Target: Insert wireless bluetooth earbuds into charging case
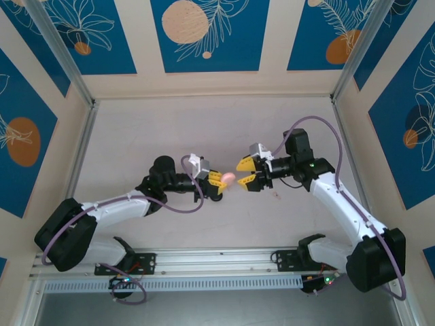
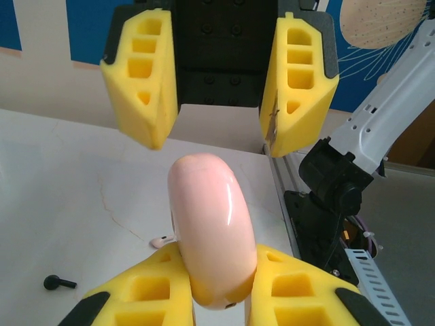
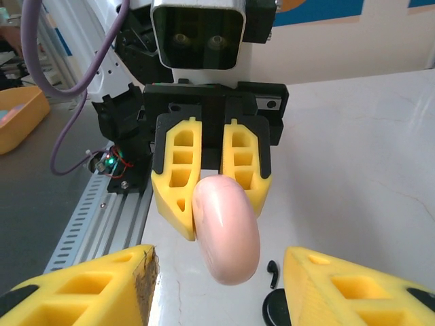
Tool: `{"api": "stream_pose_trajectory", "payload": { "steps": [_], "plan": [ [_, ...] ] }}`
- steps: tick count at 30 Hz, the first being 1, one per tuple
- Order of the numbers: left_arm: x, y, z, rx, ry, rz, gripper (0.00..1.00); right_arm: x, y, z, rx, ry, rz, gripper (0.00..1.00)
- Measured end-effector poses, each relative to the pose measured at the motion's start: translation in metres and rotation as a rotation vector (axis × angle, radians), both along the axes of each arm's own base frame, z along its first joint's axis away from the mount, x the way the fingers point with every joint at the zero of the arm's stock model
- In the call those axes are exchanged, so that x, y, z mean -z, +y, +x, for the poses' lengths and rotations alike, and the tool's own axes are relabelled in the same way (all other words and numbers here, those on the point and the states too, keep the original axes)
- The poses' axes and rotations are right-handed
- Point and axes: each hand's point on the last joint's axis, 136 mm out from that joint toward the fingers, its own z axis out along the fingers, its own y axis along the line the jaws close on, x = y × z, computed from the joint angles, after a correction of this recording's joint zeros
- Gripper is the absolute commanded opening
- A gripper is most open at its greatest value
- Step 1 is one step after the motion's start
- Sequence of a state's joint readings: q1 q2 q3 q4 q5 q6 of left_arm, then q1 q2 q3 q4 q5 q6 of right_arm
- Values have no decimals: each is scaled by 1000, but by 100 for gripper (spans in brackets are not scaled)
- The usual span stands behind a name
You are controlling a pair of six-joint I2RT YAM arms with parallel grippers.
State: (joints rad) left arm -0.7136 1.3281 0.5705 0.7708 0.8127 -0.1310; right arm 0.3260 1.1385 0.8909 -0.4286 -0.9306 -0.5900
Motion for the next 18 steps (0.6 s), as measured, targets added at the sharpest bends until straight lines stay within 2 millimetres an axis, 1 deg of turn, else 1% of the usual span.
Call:
{"api": "stream_pose_trajectory", "payload": {
  "steps": [7, 12, 15, 17, 18],
  "plan": [
    [-3, -1, 0, 8, -4, -5, 6, 2, 14, 1, -90, 14, -10, 48],
    [-5, -2, -1, 15, -11, -12, 5, 5, 20, 0, -133, 33, -15, 45],
    [-6, -2, -1, 17, -13, -13, 5, 6, 21, -1, -147, 45, -17, 39],
    [-6, -2, -1, 17, -13, -14, 5, 7, 21, -1, -155, 52, -18, 32],
    [-6, -2, -1, 17, -13, -14, 6, 8, 22, -2, -160, 54, -19, 27]
  ]
}}
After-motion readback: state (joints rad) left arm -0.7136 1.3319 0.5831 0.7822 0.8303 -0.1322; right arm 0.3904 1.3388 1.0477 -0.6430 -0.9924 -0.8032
